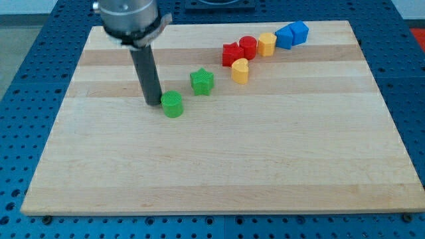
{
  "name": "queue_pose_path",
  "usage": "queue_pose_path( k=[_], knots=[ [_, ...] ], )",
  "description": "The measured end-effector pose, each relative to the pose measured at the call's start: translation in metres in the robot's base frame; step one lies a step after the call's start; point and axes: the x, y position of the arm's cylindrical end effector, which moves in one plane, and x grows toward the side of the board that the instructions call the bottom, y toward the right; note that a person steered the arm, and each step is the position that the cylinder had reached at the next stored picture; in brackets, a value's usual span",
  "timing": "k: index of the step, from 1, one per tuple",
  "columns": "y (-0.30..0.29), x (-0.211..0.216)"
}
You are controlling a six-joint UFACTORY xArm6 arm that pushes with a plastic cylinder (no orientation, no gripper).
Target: Place the green circle towards the bottom right side of the green star
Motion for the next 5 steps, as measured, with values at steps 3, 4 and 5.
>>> queue_pose_path(
  k=[3, 4, 5],
  knots=[
    [0.186, -0.009],
    [0.207, -0.05],
    [0.207, -0.073]
  ],
)
